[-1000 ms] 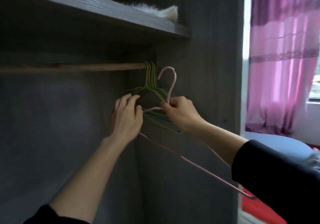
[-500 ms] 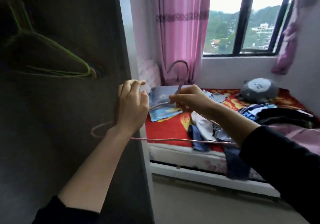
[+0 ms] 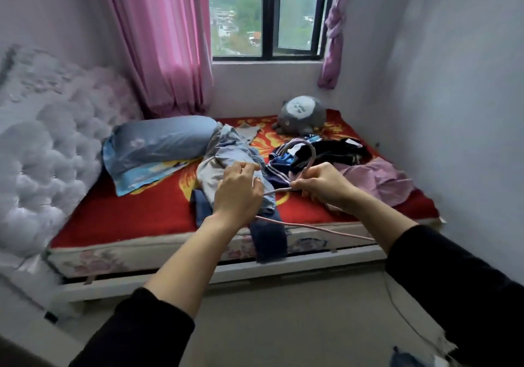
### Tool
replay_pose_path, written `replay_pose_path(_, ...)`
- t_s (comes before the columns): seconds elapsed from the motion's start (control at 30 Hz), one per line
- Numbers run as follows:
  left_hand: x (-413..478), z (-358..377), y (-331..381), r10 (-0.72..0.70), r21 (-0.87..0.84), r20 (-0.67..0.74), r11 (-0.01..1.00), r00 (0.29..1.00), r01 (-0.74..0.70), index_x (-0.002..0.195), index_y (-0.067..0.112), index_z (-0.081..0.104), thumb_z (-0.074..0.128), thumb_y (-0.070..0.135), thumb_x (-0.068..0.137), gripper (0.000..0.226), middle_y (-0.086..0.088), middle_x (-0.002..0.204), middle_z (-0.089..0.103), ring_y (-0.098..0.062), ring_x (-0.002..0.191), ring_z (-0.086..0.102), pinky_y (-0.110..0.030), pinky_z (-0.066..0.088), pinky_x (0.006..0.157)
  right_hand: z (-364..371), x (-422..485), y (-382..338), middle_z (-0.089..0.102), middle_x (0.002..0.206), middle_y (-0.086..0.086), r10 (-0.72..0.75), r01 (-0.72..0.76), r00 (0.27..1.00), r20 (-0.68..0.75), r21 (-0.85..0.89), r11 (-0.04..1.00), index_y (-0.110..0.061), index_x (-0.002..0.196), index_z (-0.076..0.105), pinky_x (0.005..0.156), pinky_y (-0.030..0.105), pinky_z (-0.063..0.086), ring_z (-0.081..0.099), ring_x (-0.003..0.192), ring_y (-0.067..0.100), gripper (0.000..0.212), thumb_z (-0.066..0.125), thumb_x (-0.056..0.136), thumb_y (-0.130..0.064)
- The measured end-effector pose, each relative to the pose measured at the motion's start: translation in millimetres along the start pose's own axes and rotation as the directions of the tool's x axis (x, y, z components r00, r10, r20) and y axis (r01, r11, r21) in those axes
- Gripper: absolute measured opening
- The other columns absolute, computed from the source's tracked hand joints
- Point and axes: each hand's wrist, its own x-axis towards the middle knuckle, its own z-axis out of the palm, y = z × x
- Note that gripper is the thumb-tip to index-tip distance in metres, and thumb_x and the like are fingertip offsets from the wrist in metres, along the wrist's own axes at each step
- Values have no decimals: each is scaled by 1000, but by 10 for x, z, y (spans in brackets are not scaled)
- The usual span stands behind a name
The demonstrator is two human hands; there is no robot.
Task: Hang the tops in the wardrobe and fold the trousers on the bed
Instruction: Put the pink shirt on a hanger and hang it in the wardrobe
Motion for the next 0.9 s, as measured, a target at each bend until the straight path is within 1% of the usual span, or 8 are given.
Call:
replay_pose_path(0.1,290,572,368,5,-54,79,999,997,-1,125,16,55,44,20,92,34,-8,129,50,-25,124,40,-39,36,102,-453,115,480,54,60,7,97,-99,995,-37,-48,994,2,69,67,53,28,35,45,54,15,28,72,81,-22)
replay_pose_path(0.23,666,1238,679,29,-63,187,998,982,-17,128,17,53,43,23,94,37,-6,131,49,-22,125,39,-38,35,100,-912,321,1021,51,62,7,185,-189,981,-62,-70,979,-6,64,61,51,25,32,43,57,15,28,71,83,-24)
replay_pose_path(0.4,1255,1991,821,51,-66,283,997,958,-33,129,17,52,43,24,93,38,-6,130,48,-24,125,38,-42,36,102,-1256,785,1560,60,68,6,249,-254,964,-92,-35,967,12,86,65,54,21,39,52,63,14,25,66,85,-13)
replay_pose_path(0.53,1855,2604,776,56,-56,348,998,936,-38,130,17,51,43,24,93,39,-7,130,48,-25,126,37,-43,37,102,-1469,1361,1930,59,67,-9,292,-299,952,-92,-73,952,3,97,68,53,14,40,51,61,2,19,64,86,-12)
replay_pose_path(0.63,2326,3076,691,39,-47,401,999,915,-23,128,17,52,41,24,93,37,-7,128,48,-25,124,38,-42,39,99,-1623,1864,2233,55,70,-10,348,-353,933,-92,-49,934,-1,102,70,46,7,36,48,60,0,17,61,89,-8)
replay_pose_path(0.7,2611,3376,626,15,-26,451,1000,892,-3,126,16,53,41,24,94,35,-8,127,49,-26,123,39,-41,39,98,-1720,2162,2438,53,69,-12,389,-396,916,-101,-67,916,-5,105,71,46,4,33,46,60,-2,20,59,89,-8)
replay_pose_path(0.8,2997,3827,542,-25,8,515,1000,857,24,124,15,53,41,24,94,34,-10,127,49,-28,123,40,-42,39,99,-1901,2547,2748,50,69,-17,433,-445,892,-131,-89,891,-11,106,71,54,8,34,44,62,-4,22,54,92,-10)
replay_pose_path(0.9,3287,4248,521,-64,28,571,998,819,59,124,14,53,41,23,94,34,-12,126,49,-30,121,41,-42,39,98,-2132,2855,3075,50,72,-17,482,-505,847,-224,-57,861,-15,105,70,60,17,36,45,66,-2,22,50,95,-14)
